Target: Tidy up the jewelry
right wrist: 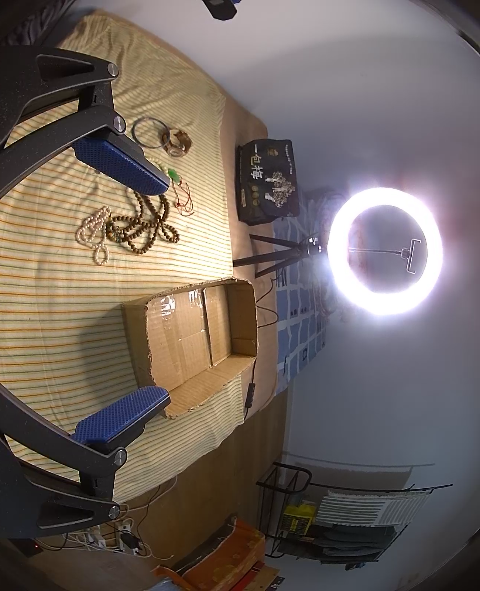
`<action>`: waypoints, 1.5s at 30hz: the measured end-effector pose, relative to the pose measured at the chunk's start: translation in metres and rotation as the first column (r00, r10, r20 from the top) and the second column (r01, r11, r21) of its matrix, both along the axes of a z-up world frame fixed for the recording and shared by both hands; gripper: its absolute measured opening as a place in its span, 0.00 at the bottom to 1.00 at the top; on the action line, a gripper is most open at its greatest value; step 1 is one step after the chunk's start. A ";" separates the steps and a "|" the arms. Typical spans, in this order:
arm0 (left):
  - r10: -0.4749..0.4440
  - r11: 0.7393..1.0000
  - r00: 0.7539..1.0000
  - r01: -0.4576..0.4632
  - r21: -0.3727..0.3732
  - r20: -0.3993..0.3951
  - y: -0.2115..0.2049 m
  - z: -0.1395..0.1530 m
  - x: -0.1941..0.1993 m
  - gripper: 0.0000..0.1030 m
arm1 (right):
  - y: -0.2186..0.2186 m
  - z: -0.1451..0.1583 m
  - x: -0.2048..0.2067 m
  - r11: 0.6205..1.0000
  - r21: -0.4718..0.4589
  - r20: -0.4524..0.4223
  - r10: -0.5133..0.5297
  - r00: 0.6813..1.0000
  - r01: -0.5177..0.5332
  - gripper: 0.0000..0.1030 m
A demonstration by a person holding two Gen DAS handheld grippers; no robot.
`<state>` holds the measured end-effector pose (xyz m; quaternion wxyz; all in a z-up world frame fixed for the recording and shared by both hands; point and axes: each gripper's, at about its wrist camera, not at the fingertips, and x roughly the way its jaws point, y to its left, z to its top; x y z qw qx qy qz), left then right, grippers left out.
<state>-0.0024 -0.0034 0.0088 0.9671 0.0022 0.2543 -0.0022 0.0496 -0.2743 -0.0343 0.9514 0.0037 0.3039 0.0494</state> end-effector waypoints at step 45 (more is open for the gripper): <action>0.023 1.000 0.999 -0.024 -0.009 -0.037 0.006 -0.007 0.012 1.00 | 0.006 -0.008 0.006 1.000 -0.009 -0.045 0.010 0.999 -0.010 1.00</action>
